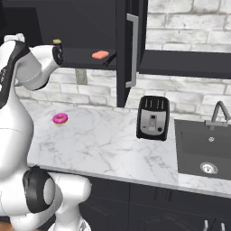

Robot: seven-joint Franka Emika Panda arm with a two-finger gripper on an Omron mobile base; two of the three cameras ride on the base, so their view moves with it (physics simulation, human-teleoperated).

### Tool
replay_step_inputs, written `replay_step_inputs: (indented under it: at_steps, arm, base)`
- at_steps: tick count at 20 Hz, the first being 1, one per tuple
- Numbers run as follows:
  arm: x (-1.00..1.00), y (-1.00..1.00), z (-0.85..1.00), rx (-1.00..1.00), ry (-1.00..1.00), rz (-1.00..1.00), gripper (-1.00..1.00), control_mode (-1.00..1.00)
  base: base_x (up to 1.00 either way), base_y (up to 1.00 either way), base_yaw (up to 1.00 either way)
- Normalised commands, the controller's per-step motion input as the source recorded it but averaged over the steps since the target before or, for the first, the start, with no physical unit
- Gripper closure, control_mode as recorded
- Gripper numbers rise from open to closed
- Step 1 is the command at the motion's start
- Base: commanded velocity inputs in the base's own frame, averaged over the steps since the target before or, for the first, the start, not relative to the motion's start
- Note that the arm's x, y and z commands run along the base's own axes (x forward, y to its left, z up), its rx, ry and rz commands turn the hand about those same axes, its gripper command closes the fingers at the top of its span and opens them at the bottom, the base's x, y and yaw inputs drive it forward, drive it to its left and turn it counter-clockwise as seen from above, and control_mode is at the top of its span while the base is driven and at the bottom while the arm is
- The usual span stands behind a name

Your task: Pick the bar soap and dish brush from the cabinet and place them on the counter.

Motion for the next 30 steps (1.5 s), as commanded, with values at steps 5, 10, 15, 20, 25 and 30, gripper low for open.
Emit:
replay_step_inputs:
  at_steps: [5,10,15,20,25,30]
  arm:
    - [0.0,0.44,-0.03,0.0,0.0,0.02,-1.0,-1.0]
    - [-0.01,0.45,-0.01,0.0,0.0,0.01,-1.0,-1.0]
    - [0.0,0.47,-0.03,0.0,0.0,0.0,-1.0,-1.0]
    - [0.0,0.45,0.0,-0.01,-0.01,0.0,-1.0,-1.0]
    - [-0.02,0.29,0.0,-0.02,-0.05,0.0,-1.0,-1.0]
    - [-0.19,-0.11,-0.02,0.0,-0.09,0.0,-1.0,-1.0]
  base:
    - [0.0,0.0,0.0]
    - [0.0,0.0,0.0]
    - [0.0,0.0,0.0]
    - [0.0,0.0,0.0]
    - [0.0,0.0,0.0]
    - [0.0,0.0,0.0]
